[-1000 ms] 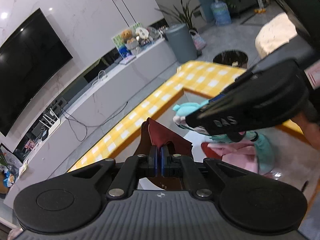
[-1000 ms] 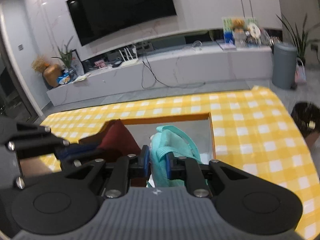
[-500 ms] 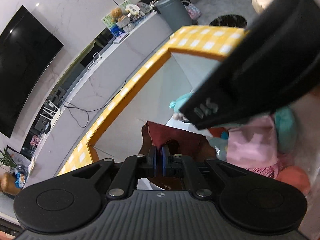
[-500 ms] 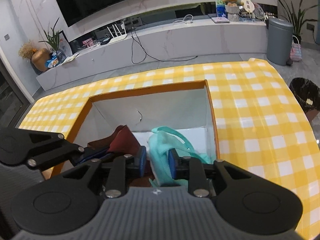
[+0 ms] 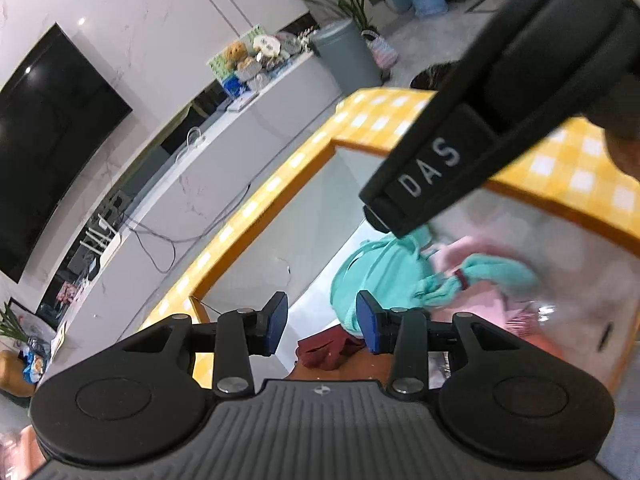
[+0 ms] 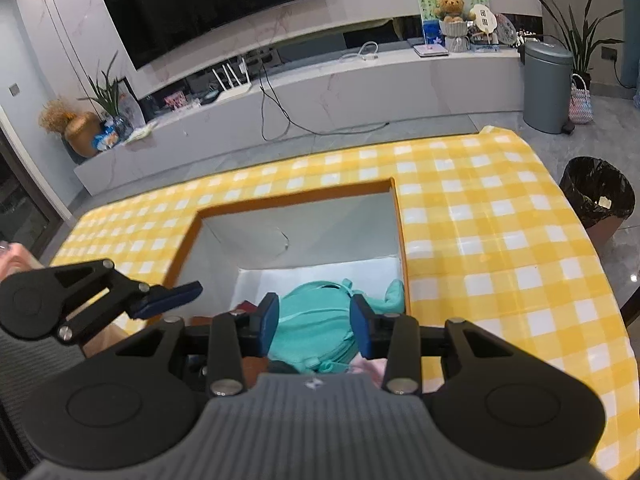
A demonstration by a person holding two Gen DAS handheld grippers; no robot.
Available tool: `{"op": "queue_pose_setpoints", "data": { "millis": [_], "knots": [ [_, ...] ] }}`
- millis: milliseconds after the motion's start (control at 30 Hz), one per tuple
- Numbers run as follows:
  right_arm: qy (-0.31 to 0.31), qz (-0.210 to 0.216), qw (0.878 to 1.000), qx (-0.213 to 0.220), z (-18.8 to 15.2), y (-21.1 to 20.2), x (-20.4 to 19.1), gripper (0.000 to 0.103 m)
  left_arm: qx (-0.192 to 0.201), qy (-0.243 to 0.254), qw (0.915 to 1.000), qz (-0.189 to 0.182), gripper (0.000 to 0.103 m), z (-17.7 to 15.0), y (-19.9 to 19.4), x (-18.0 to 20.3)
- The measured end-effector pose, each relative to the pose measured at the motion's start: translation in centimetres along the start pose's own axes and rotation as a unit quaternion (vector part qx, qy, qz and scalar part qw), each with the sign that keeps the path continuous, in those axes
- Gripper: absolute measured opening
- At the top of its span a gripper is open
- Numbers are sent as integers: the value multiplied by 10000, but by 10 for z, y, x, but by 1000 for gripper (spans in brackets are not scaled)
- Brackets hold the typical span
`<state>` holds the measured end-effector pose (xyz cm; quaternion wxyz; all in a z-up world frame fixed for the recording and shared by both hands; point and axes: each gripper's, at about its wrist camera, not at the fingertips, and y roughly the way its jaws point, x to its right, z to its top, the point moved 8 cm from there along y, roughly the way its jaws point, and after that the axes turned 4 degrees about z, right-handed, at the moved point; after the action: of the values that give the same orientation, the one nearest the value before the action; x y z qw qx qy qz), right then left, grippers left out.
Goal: Organize soft objects
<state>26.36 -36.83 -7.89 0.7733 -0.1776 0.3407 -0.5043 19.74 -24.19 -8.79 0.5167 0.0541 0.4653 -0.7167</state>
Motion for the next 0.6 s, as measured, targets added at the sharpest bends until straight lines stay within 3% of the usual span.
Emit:
{"op": "queue_pose_setpoints", "data": {
  "millis": [267,600],
  "knots": [
    [-25,2,9993,371,-6,-40,-19,48,484,-321,9978,-314,51,0,-51,-10],
    [-243,-487,9904,1269,-32,-99,-40,62,1158,-794,9866,-834,51,-11,-105,-22]
  ]
}}
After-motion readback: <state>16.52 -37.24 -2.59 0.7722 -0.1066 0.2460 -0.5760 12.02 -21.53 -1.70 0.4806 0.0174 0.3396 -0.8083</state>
